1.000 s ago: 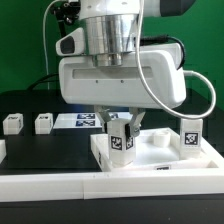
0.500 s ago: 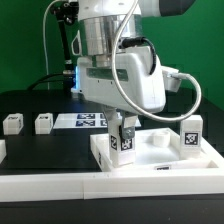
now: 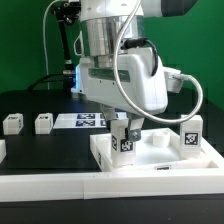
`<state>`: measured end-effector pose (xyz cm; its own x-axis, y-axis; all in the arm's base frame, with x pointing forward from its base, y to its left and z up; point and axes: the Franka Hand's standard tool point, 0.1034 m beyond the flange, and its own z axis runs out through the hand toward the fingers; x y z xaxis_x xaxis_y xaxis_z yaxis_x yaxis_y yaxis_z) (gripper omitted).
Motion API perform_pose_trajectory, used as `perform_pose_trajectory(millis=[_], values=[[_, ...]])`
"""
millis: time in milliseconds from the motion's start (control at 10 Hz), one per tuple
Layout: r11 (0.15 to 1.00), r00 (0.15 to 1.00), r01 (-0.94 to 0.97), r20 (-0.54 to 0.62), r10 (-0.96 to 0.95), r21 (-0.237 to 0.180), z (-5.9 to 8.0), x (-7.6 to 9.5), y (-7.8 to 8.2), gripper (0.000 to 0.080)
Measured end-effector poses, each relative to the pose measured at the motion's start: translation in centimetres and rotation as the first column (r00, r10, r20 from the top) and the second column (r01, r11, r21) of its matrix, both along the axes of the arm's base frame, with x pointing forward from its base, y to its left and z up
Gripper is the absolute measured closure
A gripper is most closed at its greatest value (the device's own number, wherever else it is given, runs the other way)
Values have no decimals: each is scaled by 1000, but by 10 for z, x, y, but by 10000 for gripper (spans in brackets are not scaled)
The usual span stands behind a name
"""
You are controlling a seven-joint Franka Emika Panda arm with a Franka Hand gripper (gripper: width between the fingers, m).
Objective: Assemble square table
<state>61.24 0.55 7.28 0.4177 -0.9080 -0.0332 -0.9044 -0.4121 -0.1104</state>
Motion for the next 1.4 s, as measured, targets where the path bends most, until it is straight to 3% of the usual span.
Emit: perform_pose_trajectory(millis=[200,500,800,1400], values=[[985,985,-173,11,173,-17,0,1,0,162],[883,884,-466,25,467,-49,0,1,2,151],[671,674,-736,4,739,-90,1,3,3,151],[341,350,-929,-43,936,-142,2,6,7,151]])
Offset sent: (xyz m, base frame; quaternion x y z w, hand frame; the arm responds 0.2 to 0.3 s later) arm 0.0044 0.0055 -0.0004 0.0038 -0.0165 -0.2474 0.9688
